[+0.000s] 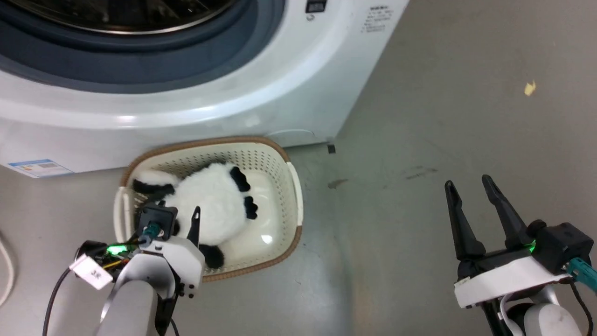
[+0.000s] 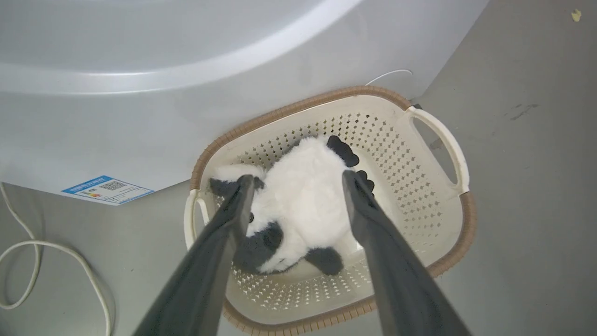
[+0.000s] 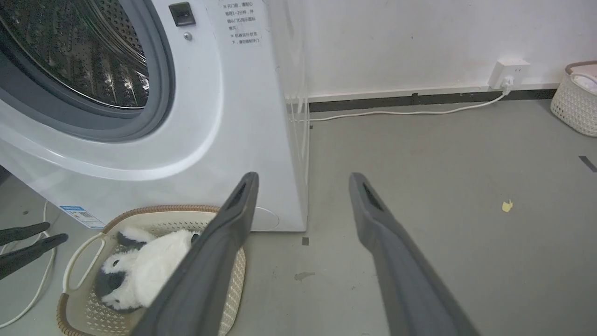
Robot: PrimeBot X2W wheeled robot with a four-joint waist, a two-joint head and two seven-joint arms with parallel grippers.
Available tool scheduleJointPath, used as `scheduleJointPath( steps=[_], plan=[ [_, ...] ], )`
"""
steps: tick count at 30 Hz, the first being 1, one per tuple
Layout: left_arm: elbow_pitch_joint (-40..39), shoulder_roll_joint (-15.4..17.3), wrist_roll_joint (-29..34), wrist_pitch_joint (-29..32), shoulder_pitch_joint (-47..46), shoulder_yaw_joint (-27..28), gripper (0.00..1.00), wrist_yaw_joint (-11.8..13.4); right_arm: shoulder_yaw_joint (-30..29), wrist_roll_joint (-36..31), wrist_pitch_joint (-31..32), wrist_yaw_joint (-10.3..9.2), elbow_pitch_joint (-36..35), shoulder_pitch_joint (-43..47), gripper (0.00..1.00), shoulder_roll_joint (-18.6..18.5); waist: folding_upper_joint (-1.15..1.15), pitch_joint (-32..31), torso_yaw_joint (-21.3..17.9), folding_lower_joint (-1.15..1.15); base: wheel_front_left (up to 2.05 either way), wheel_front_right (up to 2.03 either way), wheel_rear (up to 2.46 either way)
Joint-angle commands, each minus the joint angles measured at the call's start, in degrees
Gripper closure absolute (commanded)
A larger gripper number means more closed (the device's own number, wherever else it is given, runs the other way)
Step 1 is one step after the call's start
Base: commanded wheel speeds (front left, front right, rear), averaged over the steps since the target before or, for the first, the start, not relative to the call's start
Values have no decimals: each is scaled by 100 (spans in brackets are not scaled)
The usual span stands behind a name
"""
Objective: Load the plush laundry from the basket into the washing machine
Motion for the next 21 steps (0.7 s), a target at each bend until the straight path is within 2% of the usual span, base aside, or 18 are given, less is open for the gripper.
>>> scheduleJointPath(
  steps=[1, 6, 14, 21],
  plan=[
    [163, 60, -24, 38, -212, -36, 0, -17, 20, 84, -63, -3, -36, -132, 0, -3, 0, 175, -134, 0, 0, 0, 0],
    [529, 186, -22, 205, -474, -119, 0, -55, 59, 215, -123, -3, -44, -201, 0, -3, 0, 436, -287, 0, 0, 0, 0],
    [1052, 571, 67, 573, -907, -317, 0, -137, 110, 457, -219, -3, -56, -354, 0, -4, 0, 915, -533, 0, 0, 0, 0],
    [1410, 723, 148, 860, -1445, -596, 0, -227, 134, 653, -303, -4, -61, -440, 0, -4, 0, 1309, -658, 0, 0, 0, 0]
  ],
)
